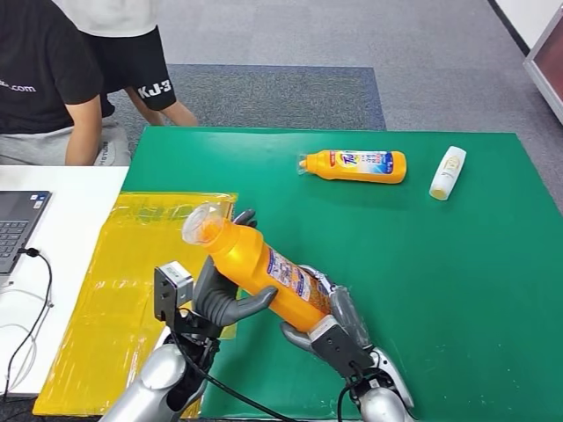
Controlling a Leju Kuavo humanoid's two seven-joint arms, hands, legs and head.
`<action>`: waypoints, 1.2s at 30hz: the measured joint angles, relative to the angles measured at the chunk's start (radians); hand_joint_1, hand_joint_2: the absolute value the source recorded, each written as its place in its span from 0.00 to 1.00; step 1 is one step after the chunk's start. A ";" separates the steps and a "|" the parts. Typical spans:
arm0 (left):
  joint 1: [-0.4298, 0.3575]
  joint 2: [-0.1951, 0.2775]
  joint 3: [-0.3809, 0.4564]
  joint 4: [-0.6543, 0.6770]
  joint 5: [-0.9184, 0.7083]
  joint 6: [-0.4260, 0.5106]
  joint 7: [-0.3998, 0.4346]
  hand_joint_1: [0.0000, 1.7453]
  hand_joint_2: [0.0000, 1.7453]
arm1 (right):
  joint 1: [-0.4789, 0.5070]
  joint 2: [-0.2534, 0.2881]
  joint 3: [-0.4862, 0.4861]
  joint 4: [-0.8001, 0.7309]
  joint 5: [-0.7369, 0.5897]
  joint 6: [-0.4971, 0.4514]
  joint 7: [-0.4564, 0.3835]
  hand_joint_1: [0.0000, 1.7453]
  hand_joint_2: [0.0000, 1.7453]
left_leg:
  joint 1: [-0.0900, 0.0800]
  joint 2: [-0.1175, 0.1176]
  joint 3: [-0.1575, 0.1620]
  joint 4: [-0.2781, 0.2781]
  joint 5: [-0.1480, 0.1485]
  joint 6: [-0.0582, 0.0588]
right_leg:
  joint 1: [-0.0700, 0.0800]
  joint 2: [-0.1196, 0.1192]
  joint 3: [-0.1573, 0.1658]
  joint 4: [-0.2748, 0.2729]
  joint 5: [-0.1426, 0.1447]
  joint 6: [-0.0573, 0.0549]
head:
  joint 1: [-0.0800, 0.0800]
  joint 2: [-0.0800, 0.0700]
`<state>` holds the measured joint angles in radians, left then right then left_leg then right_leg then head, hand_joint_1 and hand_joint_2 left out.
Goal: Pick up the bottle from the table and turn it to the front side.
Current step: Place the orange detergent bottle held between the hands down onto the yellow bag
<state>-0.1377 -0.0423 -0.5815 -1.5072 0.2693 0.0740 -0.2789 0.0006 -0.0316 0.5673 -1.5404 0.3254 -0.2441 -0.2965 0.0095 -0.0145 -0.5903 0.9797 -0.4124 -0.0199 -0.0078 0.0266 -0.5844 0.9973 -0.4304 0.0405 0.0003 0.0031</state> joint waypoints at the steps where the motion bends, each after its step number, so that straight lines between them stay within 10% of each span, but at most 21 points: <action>1: -0.001 0.000 0.000 0.000 0.000 0.000 0.000 0.00 1.00 | 0.000 0.000 0.000 0.000 0.000 0.000 0.000 1.00 1.00 | 0.000 0.000 0.000 0.000 0.000 0.000 | 0.000 0.000 0.000 0.000 0.000 0.000 | 0.000 0.000; 9: -0.007 0.000 -0.001 0.000 0.002 -0.003 0.004 0.00 1.00 | -0.001 0.000 0.007 0.005 0.000 0.000 -0.001 1.00 1.00 | 0.000 0.000 0.000 0.000 0.000 0.000 | 0.000 0.000 0.000 0.000 0.000 0.000 | 0.000 0.000; 13: -0.018 0.000 -0.002 0.003 0.021 -0.019 0.015 0.88 1.00 | -0.006 0.000 0.010 0.009 -0.001 0.004 -0.002 1.00 1.00 | 0.000 0.000 0.000 0.000 0.000 0.000 | 0.000 0.000 0.000 0.000 0.000 0.000 | 0.000 0.000; 14: -0.022 0.001 -0.002 0.005 0.025 -0.024 0.017 0.95 1.00 | -0.008 0.000 0.011 0.010 -0.002 0.005 -0.002 1.00 1.00 | 0.000 0.000 0.000 0.000 0.000 0.000 | 0.000 0.000 0.000 0.000 0.000 0.000 | 0.000 0.000; 32: -0.064 0.005 -0.012 0.033 0.023 -0.056 0.005 1.00 1.00 | -0.028 0.001 0.020 0.020 -0.020 0.020 -0.009 0.99 1.00 | 0.000 0.000 0.000 0.000 0.000 0.000 | 0.000 0.000 0.000 0.000 0.000 0.000 | 0.000 0.000; 36: -0.067 0.010 -0.011 0.033 0.024 -0.060 0.005 1.00 1.00 | -0.028 0.001 0.023 0.020 -0.021 0.021 -0.009 0.63 1.00 | 0.000 0.000 0.000 0.000 0.000 0.000 | 0.000 0.000 0.000 0.000 0.000 0.000 | 0.000 0.000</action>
<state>-0.2048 -0.0323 -0.5928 -1.4740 0.2930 0.0141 -0.2739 -0.0277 -0.0309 0.5899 -1.5202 0.3040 -0.2235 -0.3059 0.0095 -0.0146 -0.5908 0.9797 -0.4122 -0.0198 -0.0078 0.0265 -0.5844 0.9974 -0.4302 0.0405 0.0003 0.0031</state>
